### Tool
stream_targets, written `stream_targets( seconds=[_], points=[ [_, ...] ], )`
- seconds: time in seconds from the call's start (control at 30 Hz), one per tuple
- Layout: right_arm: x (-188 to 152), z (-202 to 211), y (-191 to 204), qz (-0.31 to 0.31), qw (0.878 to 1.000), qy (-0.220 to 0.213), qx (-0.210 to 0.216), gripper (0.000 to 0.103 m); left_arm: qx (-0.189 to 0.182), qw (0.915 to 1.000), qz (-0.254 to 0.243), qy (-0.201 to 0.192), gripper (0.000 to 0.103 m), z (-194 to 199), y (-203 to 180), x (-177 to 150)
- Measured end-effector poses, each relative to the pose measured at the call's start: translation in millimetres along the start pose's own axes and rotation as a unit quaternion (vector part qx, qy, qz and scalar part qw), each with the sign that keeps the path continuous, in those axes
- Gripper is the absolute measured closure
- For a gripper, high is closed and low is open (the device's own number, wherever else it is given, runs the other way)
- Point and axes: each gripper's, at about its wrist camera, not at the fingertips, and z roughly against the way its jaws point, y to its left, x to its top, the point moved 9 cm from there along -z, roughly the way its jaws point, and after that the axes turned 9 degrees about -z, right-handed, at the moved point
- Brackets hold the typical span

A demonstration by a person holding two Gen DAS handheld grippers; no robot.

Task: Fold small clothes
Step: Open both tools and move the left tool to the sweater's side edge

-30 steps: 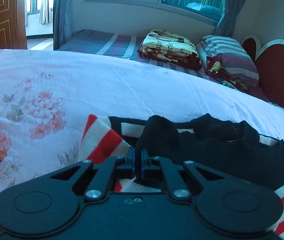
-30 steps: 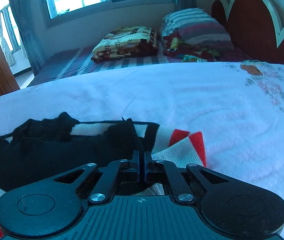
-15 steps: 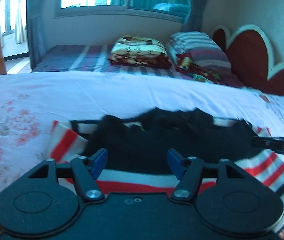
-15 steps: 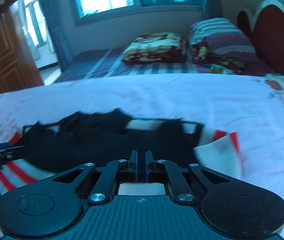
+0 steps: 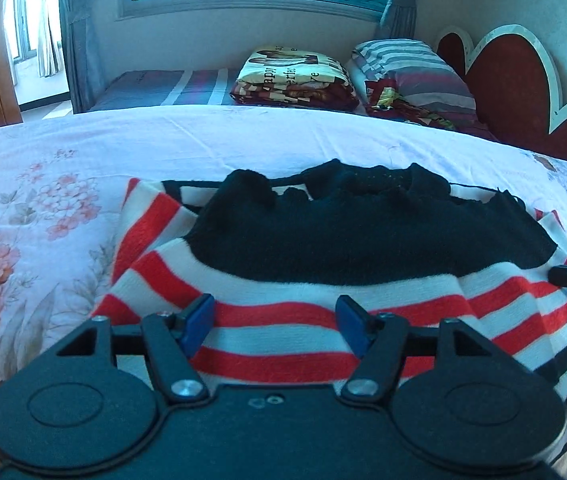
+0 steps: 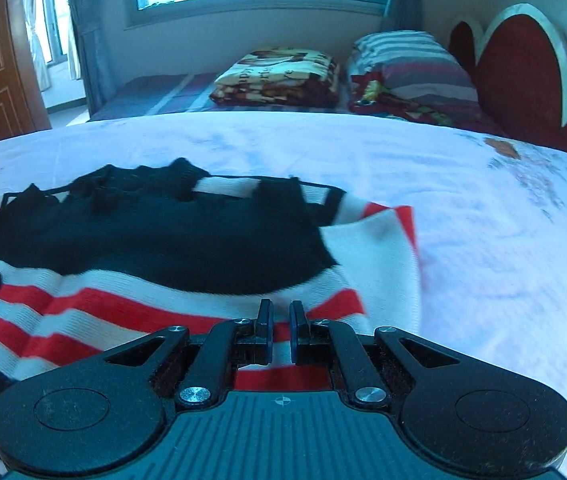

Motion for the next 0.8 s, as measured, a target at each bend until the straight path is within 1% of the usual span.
stream_targets(
  seconds=[0.13, 0.2, 0.27, 0.47, 0.57, 0.63, 0.73, 0.8],
  points=[
    [-4.1, 15.6, -6.9, -0.019, 1.000, 0.003, -0.009, 0.098, 0.010, 1.0000, -0.001, 0.000, 0.037, 9.9, 2.5, -4.0],
    [-7.0, 27.3, 0.4, -0.020, 1.000, 0.001, 0.000, 0.098, 0.013, 0.9999, 0.003, 0.002, 0.038, 16.9, 2.0, -4.6],
    [-9.7, 39.5, 12.4, -0.017, 1.000, -0.005, 0.013, 0.098, 0.011, 0.9999, 0.005, 0.003, 0.038, 24.9, 0.2, -5.2],
    [-16.4, 66.3, 66.1, -0.009, 0.998, -0.017, 0.063, 0.098, -0.006, 0.9999, -0.011, -0.010, 0.038, 45.0, -18.4, -7.2],
    [-22.5, 69.9, 90.5, -0.003, 0.997, -0.015, 0.081, 0.098, -0.018, 0.9997, -0.009, -0.014, 0.038, 50.3, -28.5, -10.1],
    [-29.1, 68.3, 104.7, 0.001, 0.996, -0.009, 0.087, 0.098, -0.018, 0.9997, -0.013, -0.012, 0.037, 50.1, -32.0, -14.1],
    [-41.3, 61.1, 115.2, 0.011, 0.996, 0.001, 0.084, 0.098, -0.013, 0.9999, -0.009, -0.007, 0.035, 46.6, -28.3, -23.6],
    [-50.0, 54.7, 111.5, 0.015, 0.997, 0.008, 0.073, 0.098, -0.010, 0.9999, -0.002, -0.002, 0.034, 44.8, -22.4, -30.6]
  ],
)
